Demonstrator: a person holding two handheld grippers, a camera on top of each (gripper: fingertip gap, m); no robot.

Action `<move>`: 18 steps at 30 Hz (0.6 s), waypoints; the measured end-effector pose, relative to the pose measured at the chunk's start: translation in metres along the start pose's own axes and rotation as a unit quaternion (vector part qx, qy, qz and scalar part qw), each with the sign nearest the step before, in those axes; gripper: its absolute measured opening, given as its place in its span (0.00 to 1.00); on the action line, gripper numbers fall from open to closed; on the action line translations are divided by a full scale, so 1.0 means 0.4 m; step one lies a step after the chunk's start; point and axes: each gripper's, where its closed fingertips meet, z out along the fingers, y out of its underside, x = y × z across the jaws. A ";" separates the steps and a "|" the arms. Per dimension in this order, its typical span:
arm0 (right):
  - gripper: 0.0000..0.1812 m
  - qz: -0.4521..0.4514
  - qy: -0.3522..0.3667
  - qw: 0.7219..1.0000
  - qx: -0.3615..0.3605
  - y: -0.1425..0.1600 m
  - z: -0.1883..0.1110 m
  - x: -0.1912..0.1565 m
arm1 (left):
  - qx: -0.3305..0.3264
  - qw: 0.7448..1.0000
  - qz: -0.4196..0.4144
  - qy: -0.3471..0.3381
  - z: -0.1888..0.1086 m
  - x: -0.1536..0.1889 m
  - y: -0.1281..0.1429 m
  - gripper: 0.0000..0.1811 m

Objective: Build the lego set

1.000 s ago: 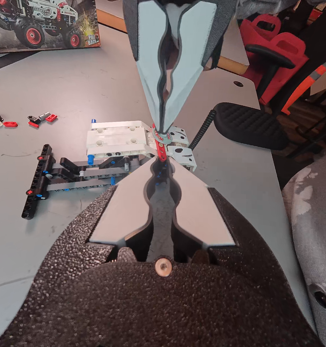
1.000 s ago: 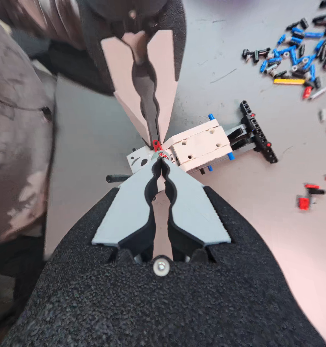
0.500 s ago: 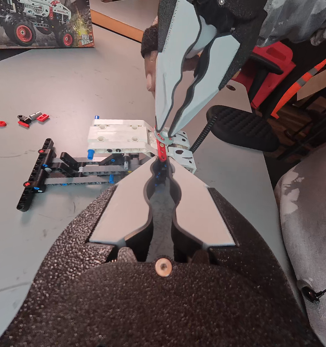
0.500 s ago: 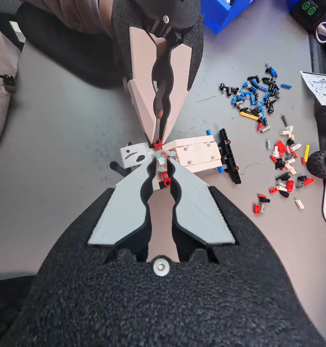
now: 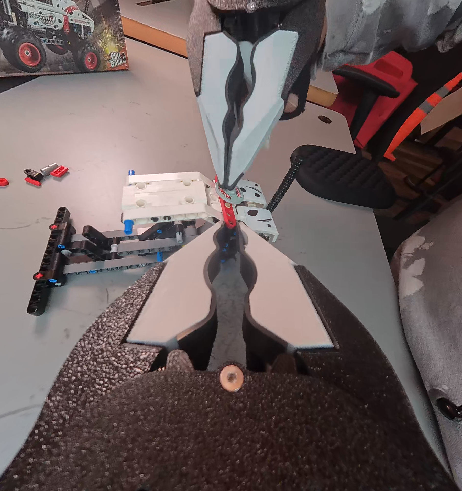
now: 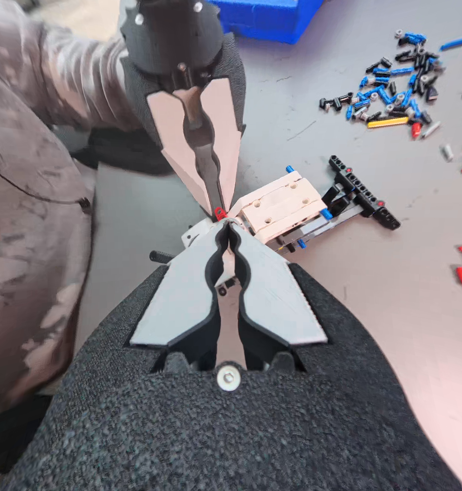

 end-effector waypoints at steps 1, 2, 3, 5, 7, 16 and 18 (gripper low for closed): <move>0.00 0.049 -0.010 0.998 0.026 -0.003 -0.001 0.000 | 0.001 1.000 -0.004 0.001 0.000 0.000 0.000 0.04; 0.00 0.086 -0.017 0.995 0.050 -0.004 -0.004 0.002 | 0.002 1.000 -0.007 0.003 0.000 0.000 -0.001 0.04; 0.00 0.113 -0.022 0.991 0.072 -0.008 -0.009 0.004 | 0.002 1.000 -0.007 0.003 0.001 0.000 -0.001 0.04; 0.00 0.134 -0.033 0.983 0.117 -0.032 -0.027 -0.002 | 0.003 1.000 -0.009 0.004 0.001 0.000 -0.001 0.04; 0.00 0.066 0.001 0.994 0.091 -0.019 -0.030 -0.002 | 0.004 1.000 -0.012 0.006 0.001 0.000 -0.001 0.04; 0.02 -0.190 0.079 0.978 -0.035 0.010 -0.005 -0.003 | 0.005 1.000 -0.007 0.005 0.001 0.001 -0.001 0.04; 0.01 -0.181 0.065 0.980 -0.042 0.009 -0.003 -0.003 | 0.004 1.000 -0.006 0.007 0.000 0.001 0.000 0.04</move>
